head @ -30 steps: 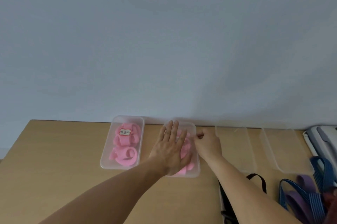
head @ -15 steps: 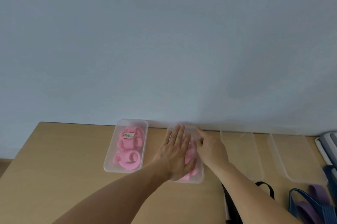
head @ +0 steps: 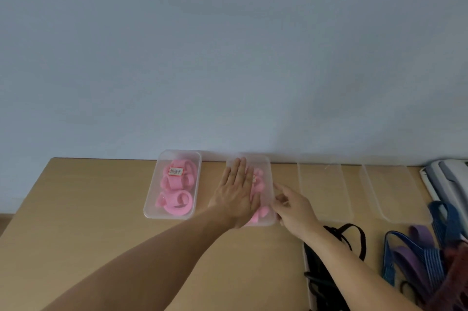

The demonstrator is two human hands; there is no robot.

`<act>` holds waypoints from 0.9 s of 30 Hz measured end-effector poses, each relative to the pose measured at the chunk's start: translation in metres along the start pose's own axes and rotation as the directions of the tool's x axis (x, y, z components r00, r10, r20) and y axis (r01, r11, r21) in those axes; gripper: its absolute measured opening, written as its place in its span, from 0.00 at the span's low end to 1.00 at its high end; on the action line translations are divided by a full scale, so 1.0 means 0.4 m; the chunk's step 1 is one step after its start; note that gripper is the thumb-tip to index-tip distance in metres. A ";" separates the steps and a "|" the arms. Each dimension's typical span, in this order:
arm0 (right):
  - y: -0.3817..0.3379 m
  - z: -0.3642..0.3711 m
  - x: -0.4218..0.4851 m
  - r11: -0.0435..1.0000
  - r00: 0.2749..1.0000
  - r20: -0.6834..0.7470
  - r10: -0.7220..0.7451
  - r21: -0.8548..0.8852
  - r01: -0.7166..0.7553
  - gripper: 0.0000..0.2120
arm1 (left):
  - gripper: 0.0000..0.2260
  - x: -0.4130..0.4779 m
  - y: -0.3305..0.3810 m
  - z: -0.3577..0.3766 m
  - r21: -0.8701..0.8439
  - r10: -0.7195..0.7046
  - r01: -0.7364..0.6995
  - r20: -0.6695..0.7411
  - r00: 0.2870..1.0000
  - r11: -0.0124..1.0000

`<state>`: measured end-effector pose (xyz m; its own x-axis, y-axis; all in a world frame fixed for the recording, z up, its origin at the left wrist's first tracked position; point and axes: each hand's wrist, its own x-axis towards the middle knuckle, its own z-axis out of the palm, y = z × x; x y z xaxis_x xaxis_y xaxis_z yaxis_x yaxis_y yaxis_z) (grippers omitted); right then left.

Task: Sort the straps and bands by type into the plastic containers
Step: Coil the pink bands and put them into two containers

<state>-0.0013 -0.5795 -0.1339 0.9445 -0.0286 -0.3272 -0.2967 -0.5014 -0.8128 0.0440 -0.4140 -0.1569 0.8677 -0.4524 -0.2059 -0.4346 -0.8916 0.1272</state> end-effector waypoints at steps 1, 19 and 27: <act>0.006 -0.001 -0.008 0.999 1.000 0.020 0.015 0.030 -0.015 0.17 | 0.39 -0.001 -0.003 0.003 0.009 0.000 0.000 -0.006 1.000 1.000; 0.035 0.013 -0.036 0.973 0.984 0.038 0.172 0.152 -0.175 0.21 | 0.35 0.005 -0.008 0.001 0.047 -0.002 0.002 -0.003 1.000 0.999; -0.013 0.019 -0.001 0.995 1.000 0.004 0.027 -0.094 -0.027 0.14 | 0.39 0.022 -0.029 -0.015 0.051 -0.005 0.006 -0.036 0.999 0.999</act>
<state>-0.0010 -0.5705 -0.1333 0.9355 -0.0383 -0.3511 -0.3070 -0.5797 -0.7548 0.0581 -0.4073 -0.1544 0.8779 -0.4472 -0.1712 -0.4407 -0.8944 0.0765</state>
